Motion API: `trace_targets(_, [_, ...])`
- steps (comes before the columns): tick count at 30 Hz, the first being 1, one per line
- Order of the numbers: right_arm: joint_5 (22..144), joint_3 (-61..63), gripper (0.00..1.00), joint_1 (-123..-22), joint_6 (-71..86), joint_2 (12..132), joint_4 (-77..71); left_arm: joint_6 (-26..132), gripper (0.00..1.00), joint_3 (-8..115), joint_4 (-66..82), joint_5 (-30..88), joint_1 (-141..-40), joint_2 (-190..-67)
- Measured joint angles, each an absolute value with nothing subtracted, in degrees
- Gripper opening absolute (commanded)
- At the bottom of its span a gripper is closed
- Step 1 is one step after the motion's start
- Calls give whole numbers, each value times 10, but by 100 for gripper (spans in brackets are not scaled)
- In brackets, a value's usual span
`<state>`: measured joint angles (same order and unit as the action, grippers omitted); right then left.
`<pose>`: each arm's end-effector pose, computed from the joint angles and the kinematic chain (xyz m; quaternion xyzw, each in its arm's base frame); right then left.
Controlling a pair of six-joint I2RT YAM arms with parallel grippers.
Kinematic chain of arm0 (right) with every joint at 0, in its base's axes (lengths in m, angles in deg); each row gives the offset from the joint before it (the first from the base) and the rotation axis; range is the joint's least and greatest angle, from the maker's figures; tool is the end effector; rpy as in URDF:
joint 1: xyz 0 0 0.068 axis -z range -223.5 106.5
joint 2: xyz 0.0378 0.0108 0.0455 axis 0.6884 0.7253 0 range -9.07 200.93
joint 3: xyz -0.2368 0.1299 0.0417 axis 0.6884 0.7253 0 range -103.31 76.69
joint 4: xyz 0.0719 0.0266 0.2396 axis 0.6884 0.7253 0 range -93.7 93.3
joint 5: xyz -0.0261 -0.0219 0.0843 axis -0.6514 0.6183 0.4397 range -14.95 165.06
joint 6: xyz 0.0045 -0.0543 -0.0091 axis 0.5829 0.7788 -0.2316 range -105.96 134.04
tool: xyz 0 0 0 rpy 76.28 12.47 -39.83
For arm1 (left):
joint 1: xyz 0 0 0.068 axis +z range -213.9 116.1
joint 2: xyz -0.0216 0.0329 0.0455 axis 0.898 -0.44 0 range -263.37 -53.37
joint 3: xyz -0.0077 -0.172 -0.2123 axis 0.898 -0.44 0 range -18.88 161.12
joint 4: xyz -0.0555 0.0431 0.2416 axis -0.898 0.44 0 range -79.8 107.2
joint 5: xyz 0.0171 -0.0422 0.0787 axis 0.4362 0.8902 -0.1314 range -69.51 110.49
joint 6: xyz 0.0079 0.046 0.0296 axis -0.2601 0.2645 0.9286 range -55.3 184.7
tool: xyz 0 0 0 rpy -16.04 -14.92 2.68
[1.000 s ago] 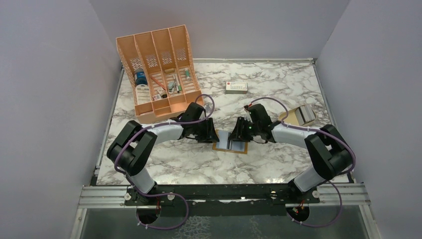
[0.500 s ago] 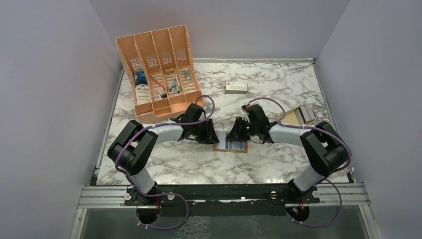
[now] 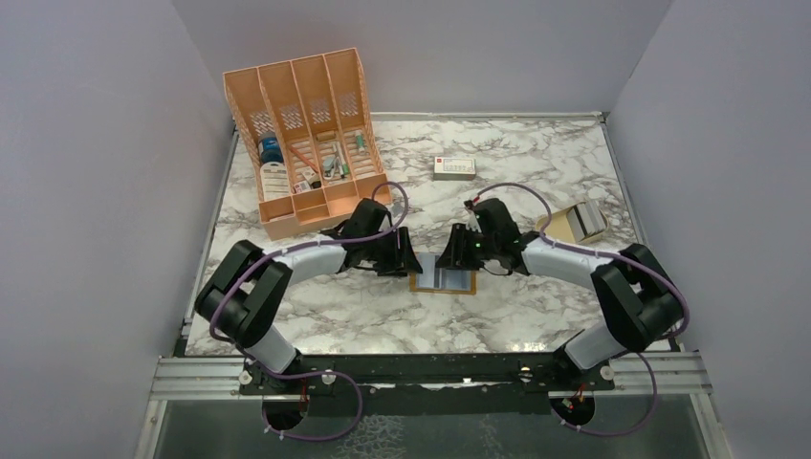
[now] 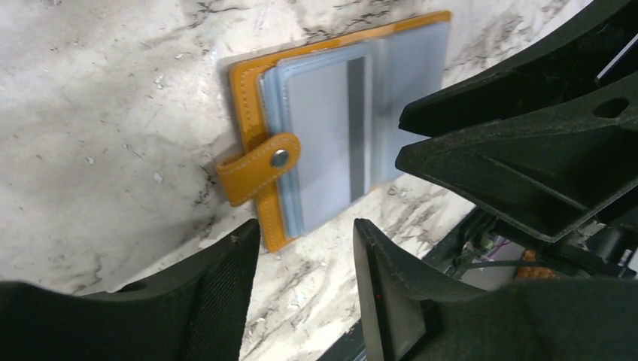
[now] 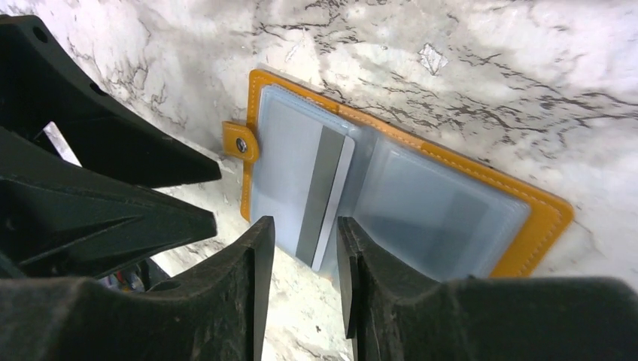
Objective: Put the credit cards into the card holder
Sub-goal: Insert the credit card into the card holder, then pick up the credit card from the storage box.
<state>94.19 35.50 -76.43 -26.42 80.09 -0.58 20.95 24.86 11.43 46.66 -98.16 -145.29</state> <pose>0.2337 0.1660 0.1588 0.0059 0.9314 0.3219 0.1697 0.2386 -0.1827 0.1613 0.0028 0.9169 -0.3777 0.1289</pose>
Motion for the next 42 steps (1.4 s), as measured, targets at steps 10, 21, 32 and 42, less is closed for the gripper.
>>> trace_targets(10, [790,276,40,-761,-166,709,140,245,98,276,192,461,-982,-1343])
trace_targets(21, [569,155,40,-681,-45,710,282,329,99,300,301,435,-981,-1231])
trace_targets(32, [457,148,45,-506,49,762,313,392,99,292,340,394,-973,-1193])
trace_targets(42, [412,139,49,-456,102,837,307,399,99,291,368,369,-972,-1160])
